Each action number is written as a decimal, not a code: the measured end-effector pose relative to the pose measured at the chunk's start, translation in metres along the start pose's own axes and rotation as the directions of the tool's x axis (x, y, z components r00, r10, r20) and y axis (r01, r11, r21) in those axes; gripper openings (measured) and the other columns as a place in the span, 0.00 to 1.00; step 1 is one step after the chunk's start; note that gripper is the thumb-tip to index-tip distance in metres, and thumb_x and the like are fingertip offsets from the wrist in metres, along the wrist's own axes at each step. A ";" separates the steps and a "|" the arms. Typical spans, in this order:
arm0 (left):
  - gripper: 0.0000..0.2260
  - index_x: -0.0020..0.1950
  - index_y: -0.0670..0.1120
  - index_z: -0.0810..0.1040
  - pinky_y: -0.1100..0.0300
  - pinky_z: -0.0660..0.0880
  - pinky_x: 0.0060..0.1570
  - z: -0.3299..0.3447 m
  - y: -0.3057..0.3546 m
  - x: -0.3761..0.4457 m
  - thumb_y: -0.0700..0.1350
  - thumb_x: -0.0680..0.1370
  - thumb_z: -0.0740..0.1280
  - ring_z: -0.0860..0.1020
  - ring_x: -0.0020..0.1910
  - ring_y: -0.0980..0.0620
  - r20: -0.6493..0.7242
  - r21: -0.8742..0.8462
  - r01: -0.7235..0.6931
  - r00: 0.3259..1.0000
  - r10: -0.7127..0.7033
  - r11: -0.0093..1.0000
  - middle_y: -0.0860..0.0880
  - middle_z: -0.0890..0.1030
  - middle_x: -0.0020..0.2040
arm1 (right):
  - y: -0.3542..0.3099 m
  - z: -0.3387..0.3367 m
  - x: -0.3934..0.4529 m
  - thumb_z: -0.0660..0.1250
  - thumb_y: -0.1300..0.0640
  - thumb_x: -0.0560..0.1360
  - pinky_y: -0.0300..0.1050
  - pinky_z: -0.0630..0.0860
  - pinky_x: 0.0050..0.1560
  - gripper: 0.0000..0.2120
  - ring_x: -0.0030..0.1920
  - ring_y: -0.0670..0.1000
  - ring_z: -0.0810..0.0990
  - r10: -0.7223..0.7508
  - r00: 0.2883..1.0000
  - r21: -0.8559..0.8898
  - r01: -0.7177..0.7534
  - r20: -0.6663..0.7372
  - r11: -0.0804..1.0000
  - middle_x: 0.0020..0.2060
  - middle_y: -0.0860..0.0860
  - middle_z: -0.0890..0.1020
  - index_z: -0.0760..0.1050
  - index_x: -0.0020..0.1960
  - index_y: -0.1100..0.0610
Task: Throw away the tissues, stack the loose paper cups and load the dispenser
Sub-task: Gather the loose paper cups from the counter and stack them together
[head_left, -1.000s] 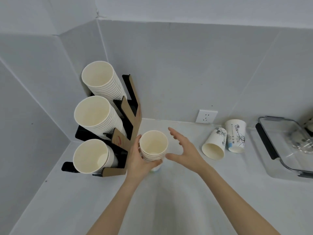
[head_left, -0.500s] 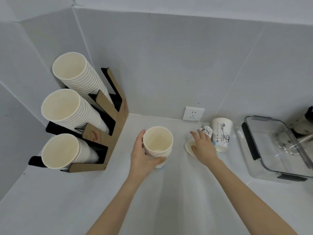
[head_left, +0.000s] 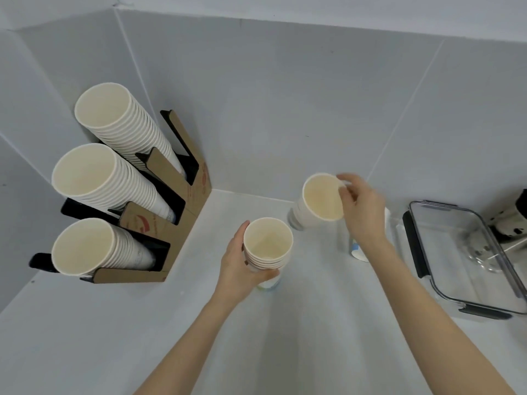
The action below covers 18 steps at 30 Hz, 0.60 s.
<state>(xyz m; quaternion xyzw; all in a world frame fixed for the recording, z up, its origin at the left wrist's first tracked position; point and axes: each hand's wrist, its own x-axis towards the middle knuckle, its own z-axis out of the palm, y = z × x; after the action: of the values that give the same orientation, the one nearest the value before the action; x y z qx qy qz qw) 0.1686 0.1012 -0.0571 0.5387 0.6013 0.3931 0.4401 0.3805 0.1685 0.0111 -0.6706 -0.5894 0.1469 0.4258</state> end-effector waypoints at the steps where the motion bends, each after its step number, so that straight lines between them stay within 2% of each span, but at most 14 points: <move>1: 0.47 0.70 0.55 0.58 0.44 0.71 0.65 -0.001 0.001 0.000 0.44 0.57 0.80 0.67 0.66 0.52 0.009 0.009 0.001 1.000 -0.001 1.000 0.51 0.69 0.68 | -0.015 -0.008 0.003 0.60 0.61 0.75 0.48 0.76 0.47 0.12 0.42 0.54 0.80 -0.007 1.000 0.101 0.008 -0.011 0.995 0.41 0.55 0.83 0.77 0.55 0.53; 4: 0.48 0.70 0.56 0.58 0.43 0.71 0.64 -0.002 0.001 -0.003 0.45 0.56 0.80 0.68 0.66 0.52 0.015 0.006 0.013 1.000 -0.013 1.000 0.52 0.69 0.68 | -0.055 -0.030 0.010 0.63 0.62 0.73 0.34 0.74 0.41 0.11 0.35 0.44 0.79 -0.062 0.997 0.316 0.046 0.040 0.948 0.35 0.49 0.83 0.80 0.49 0.49; 7: 0.46 0.68 0.60 0.61 0.45 0.74 0.62 -0.001 0.001 -0.005 0.49 0.54 0.79 0.71 0.64 0.53 0.022 0.002 0.012 1.000 -0.012 1.000 0.54 0.72 0.66 | -0.076 -0.032 0.005 0.65 0.63 0.73 0.28 0.72 0.37 0.11 0.33 0.39 0.78 -0.158 0.964 0.370 0.068 0.216 0.927 0.34 0.46 0.83 0.80 0.49 0.50; 10: 0.48 0.69 0.59 0.59 0.44 0.74 0.62 0.000 0.001 -0.006 0.53 0.53 0.78 0.71 0.65 0.53 0.031 0.007 0.011 0.999 -0.012 1.000 0.53 0.71 0.66 | -0.074 -0.013 -0.007 0.65 0.63 0.73 0.29 0.71 0.37 0.10 0.34 0.42 0.77 -0.194 0.916 0.295 0.089 0.351 0.951 0.35 0.50 0.82 0.80 0.49 0.52; 13: 0.44 0.66 0.61 0.62 0.47 0.74 0.62 0.000 0.003 -0.007 0.50 0.55 0.79 0.70 0.64 0.53 0.025 -0.001 0.000 1.000 0.000 1.000 0.55 0.72 0.63 | -0.061 0.005 -0.017 0.64 0.60 0.75 0.32 0.72 0.47 0.08 0.43 0.45 0.80 -0.172 0.880 0.208 0.086 0.443 0.974 0.40 0.46 0.83 0.81 0.50 0.54; 16: 0.44 0.67 0.60 0.62 0.45 0.73 0.63 0.001 0.002 -0.008 0.51 0.54 0.79 0.70 0.65 0.52 0.012 -0.004 -0.013 1.000 0.013 1.000 0.54 0.72 0.64 | -0.047 0.014 -0.020 0.63 0.58 0.75 0.39 0.72 0.51 0.08 0.44 0.46 0.79 -0.096 0.905 0.214 0.006 0.415 0.977 0.39 0.42 0.81 0.81 0.49 0.56; 18: 0.48 0.69 0.58 0.59 0.43 0.72 0.64 0.000 0.001 -0.009 0.54 0.53 0.78 0.68 0.66 0.52 0.008 -0.002 -0.012 1.000 0.012 1.000 0.53 0.70 0.67 | -0.036 0.015 -0.016 0.62 0.59 0.75 0.40 0.72 0.48 0.08 0.42 0.49 0.79 -0.037 0.927 0.225 -0.052 0.374 0.973 0.39 0.48 0.82 0.80 0.48 0.57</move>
<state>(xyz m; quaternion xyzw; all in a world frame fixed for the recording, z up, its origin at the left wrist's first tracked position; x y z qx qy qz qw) 0.1696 0.0927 -0.0550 0.5432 0.5960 0.3943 0.4408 0.3420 0.1575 0.0236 -0.5781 -0.6364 0.3416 0.3797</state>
